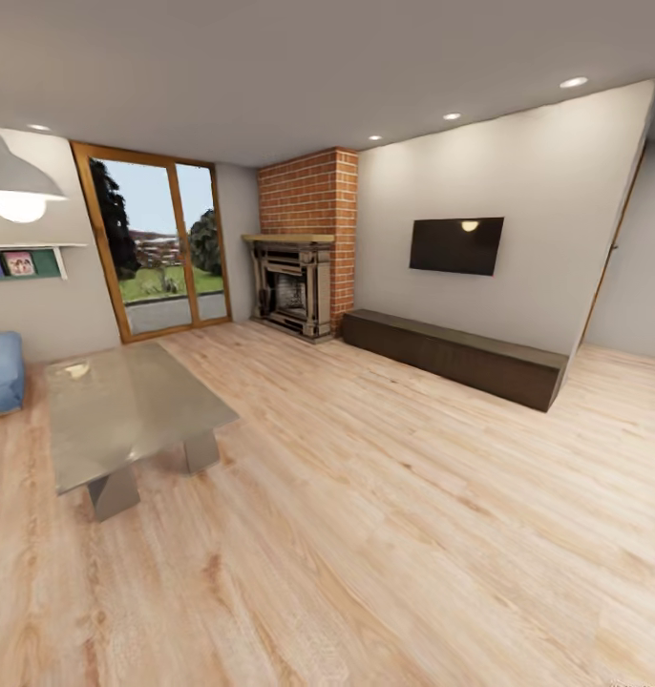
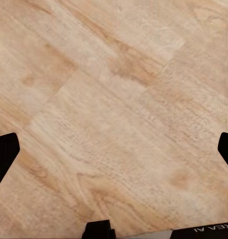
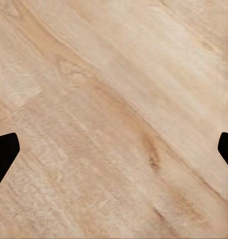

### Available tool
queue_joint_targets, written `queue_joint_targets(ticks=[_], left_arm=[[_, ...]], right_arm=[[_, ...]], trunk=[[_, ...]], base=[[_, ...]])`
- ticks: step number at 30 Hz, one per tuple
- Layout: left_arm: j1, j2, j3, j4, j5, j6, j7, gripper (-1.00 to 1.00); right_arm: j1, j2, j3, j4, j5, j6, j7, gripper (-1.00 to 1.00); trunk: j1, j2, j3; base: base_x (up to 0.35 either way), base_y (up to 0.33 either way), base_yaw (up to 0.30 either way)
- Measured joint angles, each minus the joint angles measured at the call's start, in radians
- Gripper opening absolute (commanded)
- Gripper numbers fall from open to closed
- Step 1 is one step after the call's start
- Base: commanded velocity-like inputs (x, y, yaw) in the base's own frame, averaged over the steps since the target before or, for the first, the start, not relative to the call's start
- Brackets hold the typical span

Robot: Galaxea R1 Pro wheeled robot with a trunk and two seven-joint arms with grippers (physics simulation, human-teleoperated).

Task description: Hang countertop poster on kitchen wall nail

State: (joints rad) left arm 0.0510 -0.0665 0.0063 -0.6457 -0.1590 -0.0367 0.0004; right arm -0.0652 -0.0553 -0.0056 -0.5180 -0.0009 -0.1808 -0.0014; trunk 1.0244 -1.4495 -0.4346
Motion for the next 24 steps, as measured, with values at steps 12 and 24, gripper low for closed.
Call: queue_joint_targets(ticks=[12,24], left_arm=[[0.0,0.001,0.0,0.0,0.0,0.0,0.0,1.0],[0.0,0.001,0.001,0.0,0.0,-0.001,0.0,1.0]], right_arm=[[0.0,0.0,0.0,0.0,0.002,0.0,0.0,1.0],[0.0,0.0,0.001,0.0,0.004,-0.001,0.0,1.0]], trunk=[[0.0,0.0,0.0],[0.0,0.0,0.0]], base=[[0.321,-0.014,-0.298],[0.331,0.0,-0.3]])
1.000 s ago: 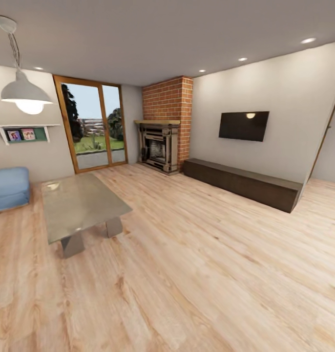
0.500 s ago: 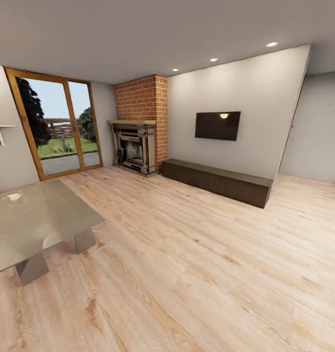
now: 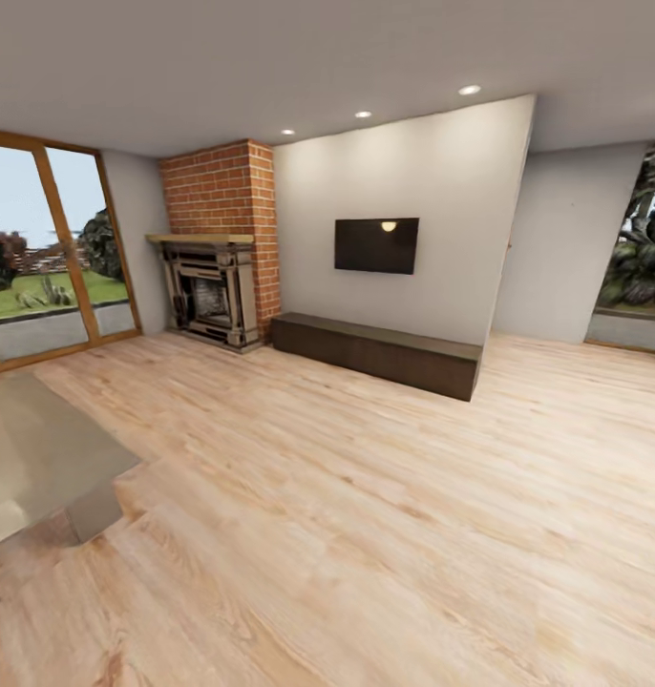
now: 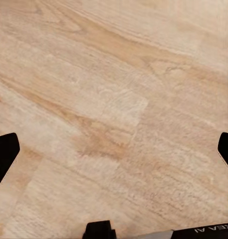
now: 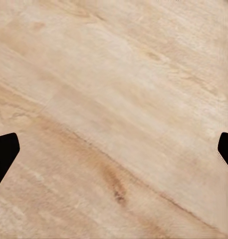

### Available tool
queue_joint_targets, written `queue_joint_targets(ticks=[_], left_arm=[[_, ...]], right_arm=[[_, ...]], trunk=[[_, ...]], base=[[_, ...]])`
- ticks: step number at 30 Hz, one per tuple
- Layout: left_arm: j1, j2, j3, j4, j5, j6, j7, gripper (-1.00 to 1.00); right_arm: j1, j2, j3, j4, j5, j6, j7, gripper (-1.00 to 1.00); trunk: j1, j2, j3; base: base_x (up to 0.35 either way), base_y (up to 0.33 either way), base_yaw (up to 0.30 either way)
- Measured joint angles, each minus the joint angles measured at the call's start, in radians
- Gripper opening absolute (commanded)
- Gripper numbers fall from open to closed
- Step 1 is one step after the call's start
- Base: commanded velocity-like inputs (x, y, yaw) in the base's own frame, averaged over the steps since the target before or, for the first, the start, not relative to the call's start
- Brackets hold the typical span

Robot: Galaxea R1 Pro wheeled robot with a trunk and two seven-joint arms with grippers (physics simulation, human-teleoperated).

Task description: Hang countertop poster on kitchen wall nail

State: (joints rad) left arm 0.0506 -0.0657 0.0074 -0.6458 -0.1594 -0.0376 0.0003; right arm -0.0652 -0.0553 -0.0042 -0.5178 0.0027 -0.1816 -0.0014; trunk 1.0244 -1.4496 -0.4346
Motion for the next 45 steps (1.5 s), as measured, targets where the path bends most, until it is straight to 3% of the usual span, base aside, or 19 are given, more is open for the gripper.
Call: queue_joint_targets(ticks=[19,45], left_arm=[[0.001,0.006,0.001,0.0,0.0,0.0,0.0,1.0],[0.0,0.006,0.0,0.0,0.0,-0.001,0.001,1.0]], right_arm=[[0.0,-0.004,0.002,0.0,0.004,-0.002,-0.001,1.0],[0.0,-0.005,-0.001,0.0,-0.001,-0.002,0.0,1.0]], trunk=[[0.0,0.0,0.0],[0.0,0.0,0.0]], base=[[0.332,0.0,-0.074],[0.33,-0.059,-0.288]])
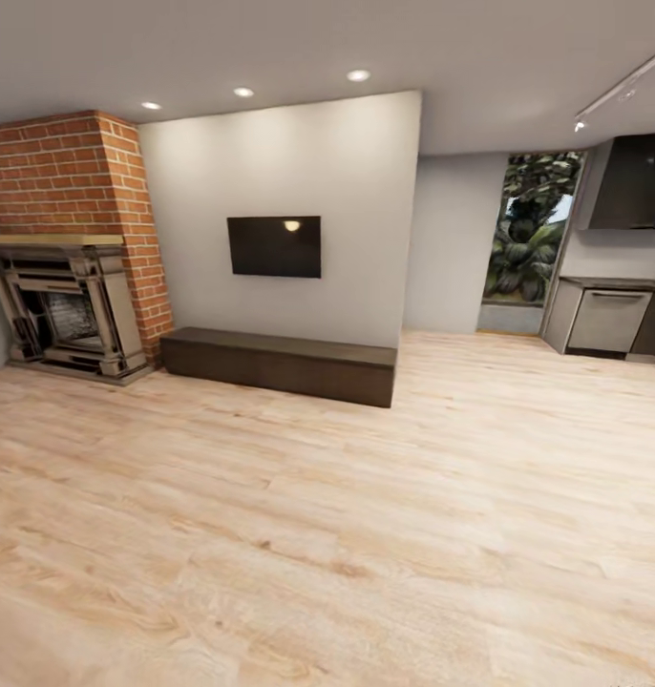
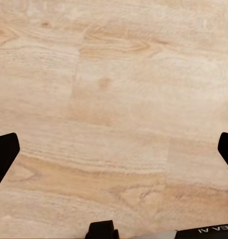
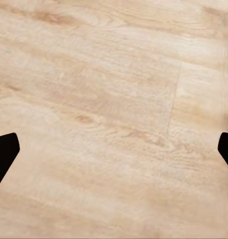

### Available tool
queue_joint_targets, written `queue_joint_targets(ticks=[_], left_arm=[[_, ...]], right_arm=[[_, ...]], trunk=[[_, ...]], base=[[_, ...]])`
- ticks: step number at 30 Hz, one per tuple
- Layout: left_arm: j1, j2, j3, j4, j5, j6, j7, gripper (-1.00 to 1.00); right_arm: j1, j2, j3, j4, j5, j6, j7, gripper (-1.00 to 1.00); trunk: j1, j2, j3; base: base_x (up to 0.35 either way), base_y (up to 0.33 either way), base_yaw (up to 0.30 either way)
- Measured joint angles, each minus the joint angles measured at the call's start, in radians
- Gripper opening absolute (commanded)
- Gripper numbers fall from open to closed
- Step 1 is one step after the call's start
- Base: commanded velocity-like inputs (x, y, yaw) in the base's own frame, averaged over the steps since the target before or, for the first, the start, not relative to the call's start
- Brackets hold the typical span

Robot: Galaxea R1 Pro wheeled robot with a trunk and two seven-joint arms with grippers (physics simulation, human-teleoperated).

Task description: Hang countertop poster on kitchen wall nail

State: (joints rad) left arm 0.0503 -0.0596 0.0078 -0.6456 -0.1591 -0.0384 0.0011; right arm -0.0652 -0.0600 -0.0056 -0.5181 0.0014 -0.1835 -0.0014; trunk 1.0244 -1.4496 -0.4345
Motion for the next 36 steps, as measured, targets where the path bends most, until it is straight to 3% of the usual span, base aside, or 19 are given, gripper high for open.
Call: queue_joint_targets(ticks=[9,29,36], left_arm=[[0.001,0.0,0.0,0.0,0.0,0.0,-0.001,1.0],[0.001,0.0,0.0,0.0,0.0,0.0,0.0,1.0],[0.0,0.0,0.0,0.0,0.0,0.0,0.0,1.0]], right_arm=[[0.0,0.0,0.0,0.0,0.0,0.0,-0.001,1.0],[0.0,0.0,0.006,0.001,0.006,-0.013,-0.001,1.0],[0.0,0.0,0.004,0.001,0.006,-0.013,-0.001,1.0]], trunk=[[0.0,0.0,0.0],[0.0,0.0,0.0],[0.0,0.0,0.0]], base=[[0.321,-0.159,-0.26],[0.32,-0.16,-0.019],[0.32,-0.133,-0.219]])
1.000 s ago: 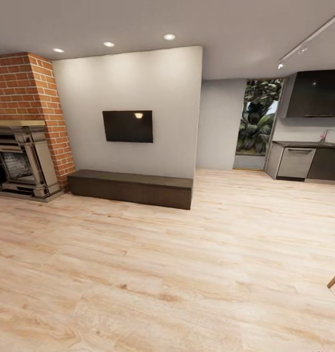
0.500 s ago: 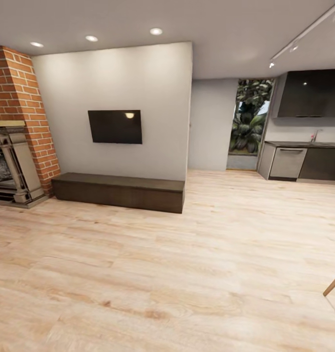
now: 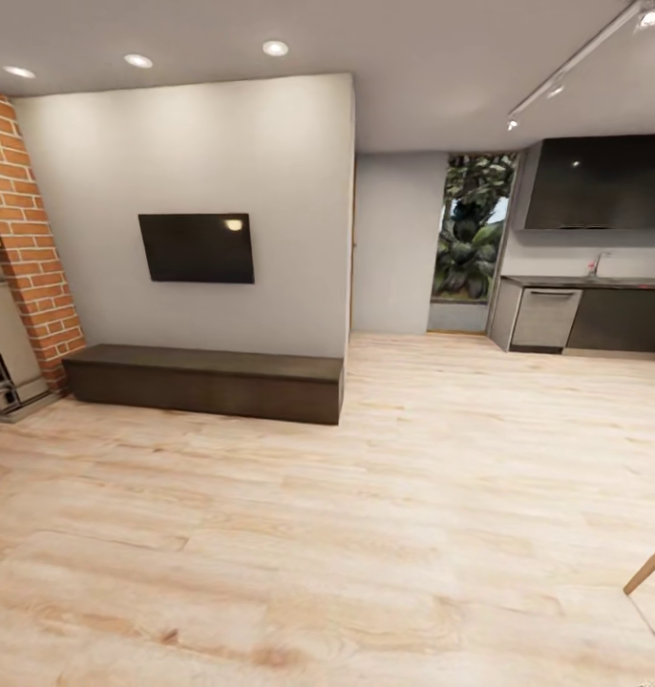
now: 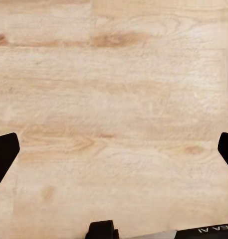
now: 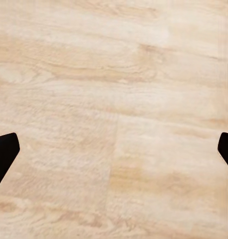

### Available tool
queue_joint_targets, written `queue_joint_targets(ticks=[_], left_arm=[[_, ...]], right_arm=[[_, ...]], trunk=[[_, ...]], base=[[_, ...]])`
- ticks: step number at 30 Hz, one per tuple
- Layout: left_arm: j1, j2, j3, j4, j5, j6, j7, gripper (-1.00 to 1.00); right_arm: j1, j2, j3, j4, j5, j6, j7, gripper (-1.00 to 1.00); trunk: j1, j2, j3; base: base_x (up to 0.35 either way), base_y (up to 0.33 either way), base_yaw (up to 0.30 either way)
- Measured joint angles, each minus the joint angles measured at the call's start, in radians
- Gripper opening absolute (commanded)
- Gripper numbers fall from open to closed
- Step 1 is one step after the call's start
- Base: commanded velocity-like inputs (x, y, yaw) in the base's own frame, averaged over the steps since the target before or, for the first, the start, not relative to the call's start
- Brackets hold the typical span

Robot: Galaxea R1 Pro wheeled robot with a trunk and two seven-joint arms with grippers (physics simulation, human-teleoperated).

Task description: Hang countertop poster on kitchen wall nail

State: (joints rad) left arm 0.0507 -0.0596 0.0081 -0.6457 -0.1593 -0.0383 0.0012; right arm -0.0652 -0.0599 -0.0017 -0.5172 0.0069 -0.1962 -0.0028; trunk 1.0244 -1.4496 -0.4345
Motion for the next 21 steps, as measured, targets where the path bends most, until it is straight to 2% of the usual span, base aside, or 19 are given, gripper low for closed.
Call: queue_joint_targets(ticks=[15,21], left_arm=[[0.0,0.0,0.001,0.0,0.0,0.0,0.0,1.0],[0.001,0.0,0.002,-0.001,0.0,0.0,0.0,1.0]], right_arm=[[0.0,0.0,-0.002,-0.001,-0.001,0.0,0.0,1.0],[0.0,0.0,-0.003,0.0,0.0,-0.004,-0.001,1.0]], trunk=[[0.0,0.0,0.0],[0.0,0.0,0.0]], base=[[0.325,-0.019,-0.292],[0.332,0.0,-0.067]])
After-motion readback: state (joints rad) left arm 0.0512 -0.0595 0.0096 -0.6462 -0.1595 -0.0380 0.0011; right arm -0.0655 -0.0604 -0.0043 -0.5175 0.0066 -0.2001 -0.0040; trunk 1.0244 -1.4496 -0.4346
